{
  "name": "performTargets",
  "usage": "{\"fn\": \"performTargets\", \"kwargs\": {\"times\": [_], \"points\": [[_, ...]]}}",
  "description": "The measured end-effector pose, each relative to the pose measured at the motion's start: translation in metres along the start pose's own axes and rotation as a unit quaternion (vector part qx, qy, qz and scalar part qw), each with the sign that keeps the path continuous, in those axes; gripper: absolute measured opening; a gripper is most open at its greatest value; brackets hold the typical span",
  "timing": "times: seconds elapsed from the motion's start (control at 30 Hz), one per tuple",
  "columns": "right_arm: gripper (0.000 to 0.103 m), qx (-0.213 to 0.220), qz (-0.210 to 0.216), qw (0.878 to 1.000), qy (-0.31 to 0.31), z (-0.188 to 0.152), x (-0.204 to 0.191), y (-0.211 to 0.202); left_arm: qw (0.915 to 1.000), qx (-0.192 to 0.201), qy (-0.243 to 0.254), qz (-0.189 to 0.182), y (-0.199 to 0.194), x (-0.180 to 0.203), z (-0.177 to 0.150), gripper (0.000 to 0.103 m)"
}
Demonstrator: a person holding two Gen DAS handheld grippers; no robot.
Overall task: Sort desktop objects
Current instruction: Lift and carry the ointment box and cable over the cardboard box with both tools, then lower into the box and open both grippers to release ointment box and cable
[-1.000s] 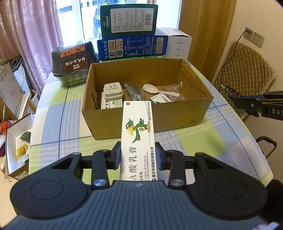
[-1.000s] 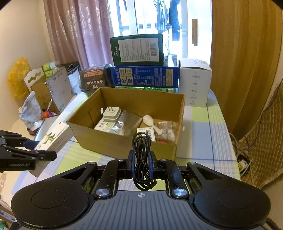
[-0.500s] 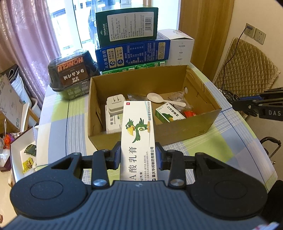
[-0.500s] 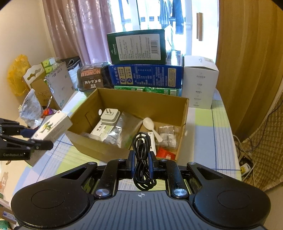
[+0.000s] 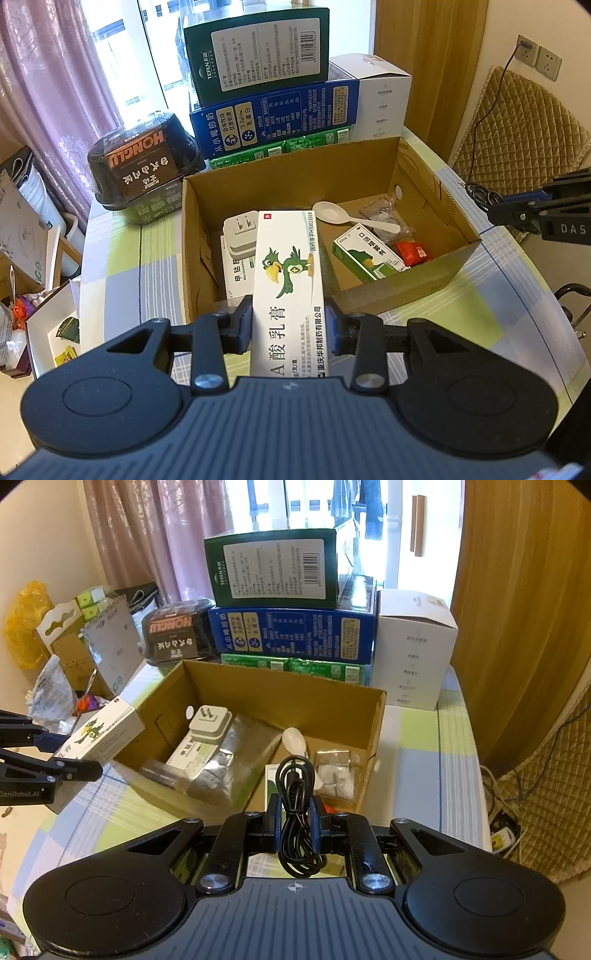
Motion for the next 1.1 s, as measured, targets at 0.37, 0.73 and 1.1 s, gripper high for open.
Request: {"fn": "performTargets", "kwargs": {"times": [0.37,0.73,1.1], "points": [[0.012,-0.016,0.004,1.000,-0.011,0.016,0.008,0.025,0.9997,-0.015,-0.018,-0.001,0.031,-0.012,0.019,0.033],[0.012,-0.034,0.001,0.999,-0.012,0.031,0.013,0.058,0.9988,-0.025,-0.042,0.003,0.067,-0.023,0.039,0.033],[0.012,-0.048,0.002,0.999,-0.003,0.030,0.014,0.082,0.9973,-0.034,-0.066,0.005,0.091,-0.030,0.034,0.033]]}}
Point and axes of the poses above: each gripper's, at about its wrist camera, not at the fingertips, and y roughly the way its jaws point, x to its right, z to its top, the point moved 3 cm from there along y, roughly the way its jaws point, and after that the axes turned 12 degrees about x, right-handed, at the moved point
